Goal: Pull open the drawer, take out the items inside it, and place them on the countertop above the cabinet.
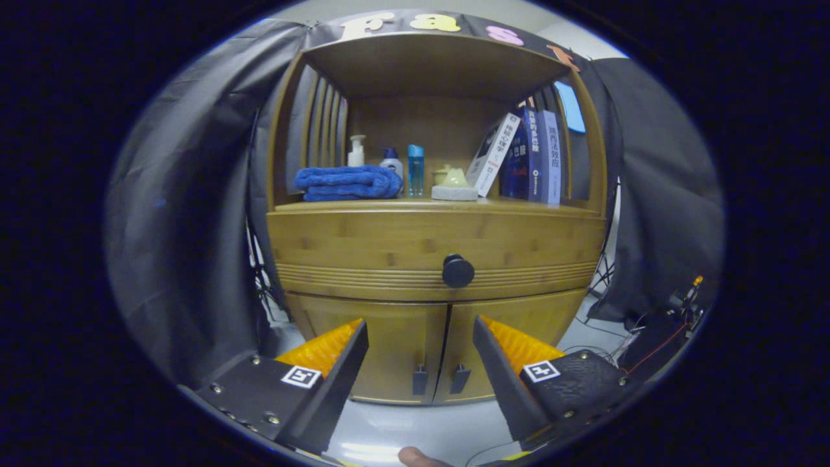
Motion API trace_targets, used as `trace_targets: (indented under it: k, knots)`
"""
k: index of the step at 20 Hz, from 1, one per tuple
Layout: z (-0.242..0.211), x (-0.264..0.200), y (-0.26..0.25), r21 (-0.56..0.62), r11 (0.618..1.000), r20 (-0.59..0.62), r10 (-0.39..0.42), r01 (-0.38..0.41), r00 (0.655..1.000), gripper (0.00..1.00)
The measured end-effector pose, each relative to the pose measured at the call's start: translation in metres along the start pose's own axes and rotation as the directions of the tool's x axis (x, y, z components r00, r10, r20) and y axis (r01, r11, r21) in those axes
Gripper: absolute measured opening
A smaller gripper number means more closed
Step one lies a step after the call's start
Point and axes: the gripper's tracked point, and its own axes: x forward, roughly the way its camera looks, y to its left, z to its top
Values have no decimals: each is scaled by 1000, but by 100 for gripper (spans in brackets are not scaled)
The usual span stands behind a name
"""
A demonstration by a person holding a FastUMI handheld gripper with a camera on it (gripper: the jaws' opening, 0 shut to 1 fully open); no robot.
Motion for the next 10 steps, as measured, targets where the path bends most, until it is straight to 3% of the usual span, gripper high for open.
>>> trace_targets:
  k: [10]
  knots:
    - [59,-96,4,28,999,103,13,-16,995,97]
